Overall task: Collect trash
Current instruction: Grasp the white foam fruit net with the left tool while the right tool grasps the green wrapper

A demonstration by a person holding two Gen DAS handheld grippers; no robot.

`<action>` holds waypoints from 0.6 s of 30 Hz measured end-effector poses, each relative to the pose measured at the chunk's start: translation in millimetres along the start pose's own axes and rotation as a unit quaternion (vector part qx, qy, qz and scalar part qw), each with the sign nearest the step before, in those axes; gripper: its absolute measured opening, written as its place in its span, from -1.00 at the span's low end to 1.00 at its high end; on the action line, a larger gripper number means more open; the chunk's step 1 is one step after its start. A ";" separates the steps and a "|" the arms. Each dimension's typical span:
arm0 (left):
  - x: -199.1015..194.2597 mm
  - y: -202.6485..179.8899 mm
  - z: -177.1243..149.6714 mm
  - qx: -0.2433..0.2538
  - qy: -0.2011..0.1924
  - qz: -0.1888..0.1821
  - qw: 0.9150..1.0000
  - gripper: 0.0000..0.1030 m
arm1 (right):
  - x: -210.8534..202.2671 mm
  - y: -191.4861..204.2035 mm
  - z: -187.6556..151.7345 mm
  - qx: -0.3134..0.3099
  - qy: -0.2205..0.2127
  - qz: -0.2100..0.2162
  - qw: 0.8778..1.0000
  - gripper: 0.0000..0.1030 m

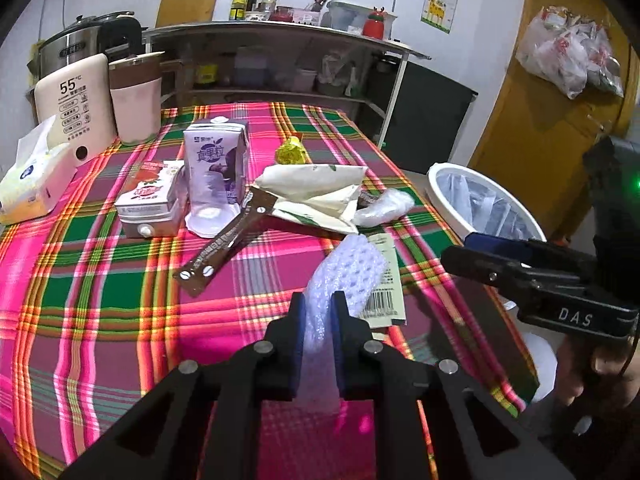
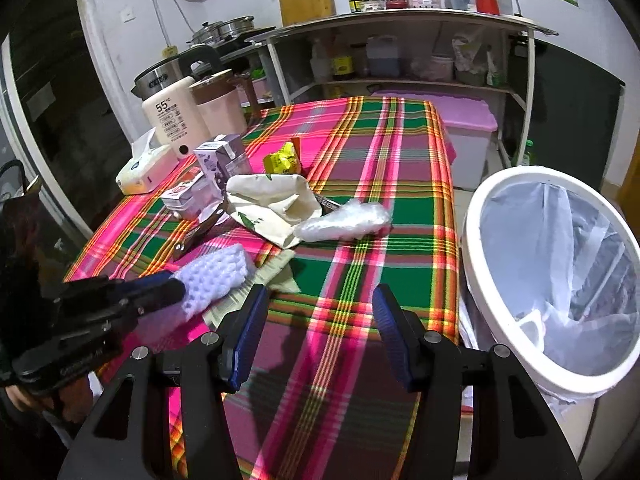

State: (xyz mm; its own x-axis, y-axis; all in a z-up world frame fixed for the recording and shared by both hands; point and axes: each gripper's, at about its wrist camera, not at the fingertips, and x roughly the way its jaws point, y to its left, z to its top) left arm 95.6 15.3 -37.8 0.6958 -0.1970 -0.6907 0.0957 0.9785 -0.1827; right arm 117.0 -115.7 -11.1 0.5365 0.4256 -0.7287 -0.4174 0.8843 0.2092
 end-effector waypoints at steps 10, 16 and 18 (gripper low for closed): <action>-14.5 36.4 2.4 -0.053 -0.027 0.094 0.994 -0.74 | 3.5 13.6 -1.7 -0.002 0.008 0.025 1.000 0.07; -14.5 47.4 -4.2 -0.066 -0.022 0.106 0.992 -0.71 | 19.9 30.3 -1.8 0.002 0.027 0.051 0.998 0.07; -13.3 47.9 -6.0 -0.068 -0.019 0.104 0.992 -0.65 | 25.3 34.1 -0.8 0.007 0.032 0.052 0.998 0.07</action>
State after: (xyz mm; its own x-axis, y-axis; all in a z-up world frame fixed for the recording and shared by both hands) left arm 86.6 64.4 -41.5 0.7169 0.0134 -0.6970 -0.1485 0.9798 -0.1339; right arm 115.8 -74.9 -22.9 0.4425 0.5017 -0.7433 -0.4581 0.8390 0.2936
